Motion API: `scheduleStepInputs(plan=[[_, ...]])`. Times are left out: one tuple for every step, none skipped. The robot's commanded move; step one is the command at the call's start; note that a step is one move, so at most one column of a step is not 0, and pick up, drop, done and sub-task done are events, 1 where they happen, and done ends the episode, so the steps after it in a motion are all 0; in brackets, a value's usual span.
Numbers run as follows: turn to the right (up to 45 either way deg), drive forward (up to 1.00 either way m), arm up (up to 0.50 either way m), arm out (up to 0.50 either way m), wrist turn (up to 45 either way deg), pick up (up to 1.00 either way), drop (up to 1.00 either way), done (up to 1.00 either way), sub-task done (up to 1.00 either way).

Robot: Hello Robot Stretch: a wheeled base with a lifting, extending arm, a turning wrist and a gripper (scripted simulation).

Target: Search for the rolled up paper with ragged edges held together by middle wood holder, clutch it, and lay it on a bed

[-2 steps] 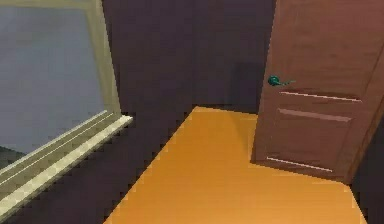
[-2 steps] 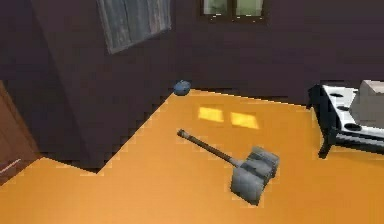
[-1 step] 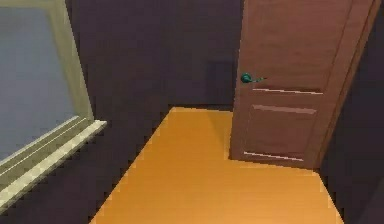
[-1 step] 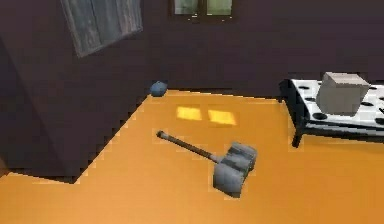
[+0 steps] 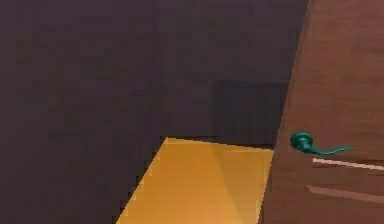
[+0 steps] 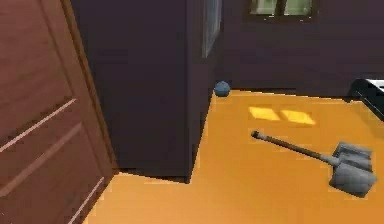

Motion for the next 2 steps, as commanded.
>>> scheduleStepInputs(plan=[[0.0, 1.0, 0.0, 0.0, 0.0, 0.0, 0.0, 0.0, 0.0], [-6.0, 0.0, 0.0, 0.0, 0.0, 0.0, 0.0, 0.0, 0.0]])
